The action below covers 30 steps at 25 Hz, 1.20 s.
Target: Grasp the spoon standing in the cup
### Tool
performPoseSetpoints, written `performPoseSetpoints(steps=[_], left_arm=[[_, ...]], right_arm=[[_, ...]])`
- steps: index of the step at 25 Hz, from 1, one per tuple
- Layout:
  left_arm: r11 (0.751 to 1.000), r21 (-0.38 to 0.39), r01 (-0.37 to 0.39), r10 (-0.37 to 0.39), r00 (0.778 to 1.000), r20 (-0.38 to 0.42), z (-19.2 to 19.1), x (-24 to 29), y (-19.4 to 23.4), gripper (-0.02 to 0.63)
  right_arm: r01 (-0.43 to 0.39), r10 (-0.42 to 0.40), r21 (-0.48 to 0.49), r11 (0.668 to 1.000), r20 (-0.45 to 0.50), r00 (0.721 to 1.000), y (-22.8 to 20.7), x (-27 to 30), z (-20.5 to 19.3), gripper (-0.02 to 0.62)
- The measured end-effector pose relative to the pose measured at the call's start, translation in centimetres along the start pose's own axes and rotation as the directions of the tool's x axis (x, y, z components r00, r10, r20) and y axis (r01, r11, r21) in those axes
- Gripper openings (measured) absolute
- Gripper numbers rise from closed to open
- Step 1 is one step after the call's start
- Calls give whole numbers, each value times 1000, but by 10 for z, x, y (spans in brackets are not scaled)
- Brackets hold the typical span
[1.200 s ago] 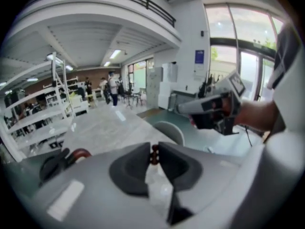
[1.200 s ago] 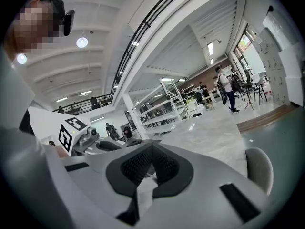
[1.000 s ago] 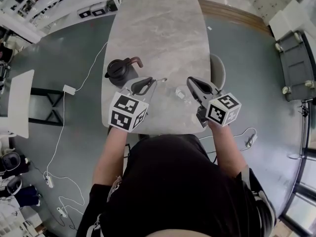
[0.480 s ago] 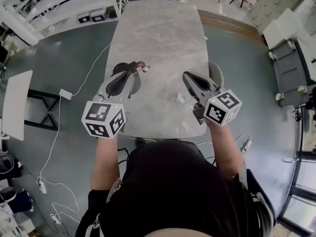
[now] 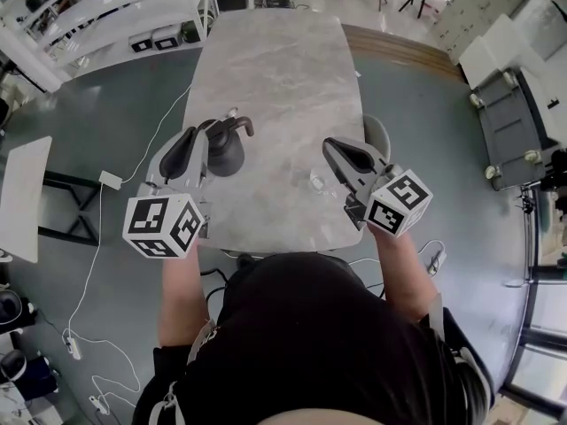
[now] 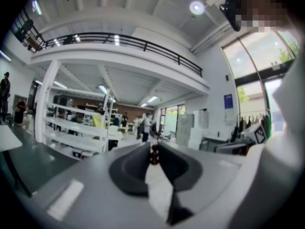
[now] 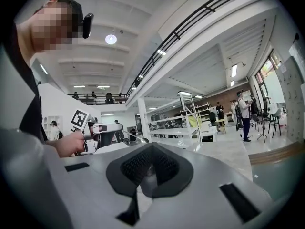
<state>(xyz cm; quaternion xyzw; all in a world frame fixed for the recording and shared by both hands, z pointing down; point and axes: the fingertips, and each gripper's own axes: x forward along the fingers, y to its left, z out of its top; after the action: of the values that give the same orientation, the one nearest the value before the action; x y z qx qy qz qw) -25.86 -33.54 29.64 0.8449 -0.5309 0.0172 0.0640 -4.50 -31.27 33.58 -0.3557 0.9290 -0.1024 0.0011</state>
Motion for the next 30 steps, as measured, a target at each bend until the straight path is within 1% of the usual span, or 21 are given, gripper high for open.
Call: performPoseSetpoints(steps=[2,4,7,12,16,19,30], left_arm=[[1000,-6,-8,8,1000,10,0,2,1,55],[1000,-15,-14,15,1000,24,0,4,0,55],[1000,-24,-17,18,999,35,1,7,-4,55],[1000,-22,-4,4,1000,23,-7,15,-17,55],[1000,-19,14,-14,1000,6,-12,22,-26,55],[1000,-12,15,-15,1000,-4,-15,28,-28,55],[1000,-7,-11,11,1000,-27,-20,33,-19,55]], right_arm=[[0,1,-35,999,13,1000,2,-5,4,-6],[16,-15,-43,999,29,999,1,-9,8,-6],[40,-40,-18,999,51,998,-4,-16,12,-6],[62,-63,10,998,59,996,-9,-26,3,-8],[57,-57,11,998,34,998,-9,-28,-10,-8],[55,-56,23,998,31,998,-13,-29,-16,-8],[39,-39,5,999,23,999,-21,-15,-18,-8]])
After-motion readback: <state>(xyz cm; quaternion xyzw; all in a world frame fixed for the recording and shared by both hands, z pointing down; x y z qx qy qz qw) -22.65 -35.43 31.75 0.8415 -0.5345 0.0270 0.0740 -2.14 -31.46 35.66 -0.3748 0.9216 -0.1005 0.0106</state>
